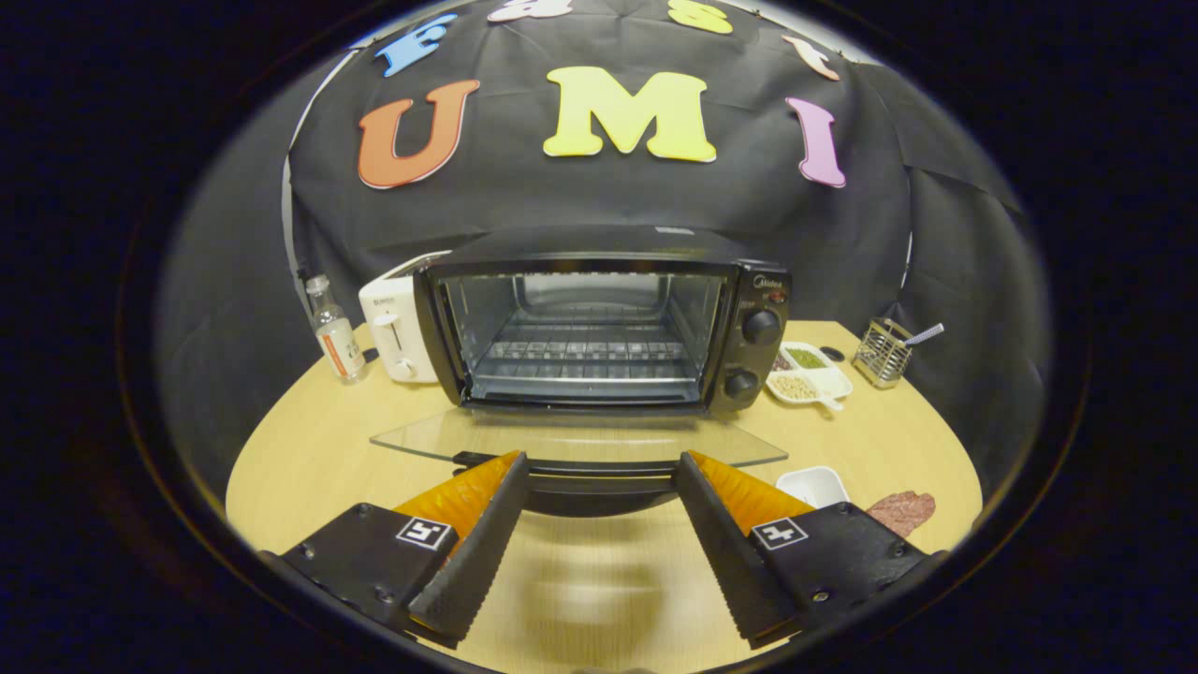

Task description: Open the toaster oven, put the food inside, and close the toaster oven door.

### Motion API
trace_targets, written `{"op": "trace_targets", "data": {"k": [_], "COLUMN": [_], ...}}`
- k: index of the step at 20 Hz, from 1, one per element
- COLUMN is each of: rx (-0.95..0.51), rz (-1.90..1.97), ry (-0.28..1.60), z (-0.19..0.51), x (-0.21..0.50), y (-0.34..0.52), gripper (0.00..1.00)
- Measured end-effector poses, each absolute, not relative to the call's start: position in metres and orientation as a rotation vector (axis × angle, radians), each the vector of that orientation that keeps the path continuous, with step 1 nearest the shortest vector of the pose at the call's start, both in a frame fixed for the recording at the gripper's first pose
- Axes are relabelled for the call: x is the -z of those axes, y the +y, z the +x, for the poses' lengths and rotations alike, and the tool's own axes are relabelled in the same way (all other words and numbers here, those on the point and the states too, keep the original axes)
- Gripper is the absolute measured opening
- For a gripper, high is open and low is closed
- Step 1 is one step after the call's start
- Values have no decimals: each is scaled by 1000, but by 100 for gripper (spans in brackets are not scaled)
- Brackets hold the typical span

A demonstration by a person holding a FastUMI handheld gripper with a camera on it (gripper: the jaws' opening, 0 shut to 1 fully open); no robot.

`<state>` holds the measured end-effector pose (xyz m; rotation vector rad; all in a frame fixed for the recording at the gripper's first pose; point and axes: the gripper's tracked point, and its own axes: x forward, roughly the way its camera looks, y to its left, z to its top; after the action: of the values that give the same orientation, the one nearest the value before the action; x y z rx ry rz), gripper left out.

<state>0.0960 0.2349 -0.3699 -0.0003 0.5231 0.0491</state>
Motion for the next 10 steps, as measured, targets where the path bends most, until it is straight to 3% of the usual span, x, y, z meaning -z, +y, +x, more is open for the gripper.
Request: {"op": "trace_targets", "data": {"k": [10], "rx": [-43], "rz": [10], "ry": [674], "z": [82], "x": [424], "y": [232], "gripper": [100]}}
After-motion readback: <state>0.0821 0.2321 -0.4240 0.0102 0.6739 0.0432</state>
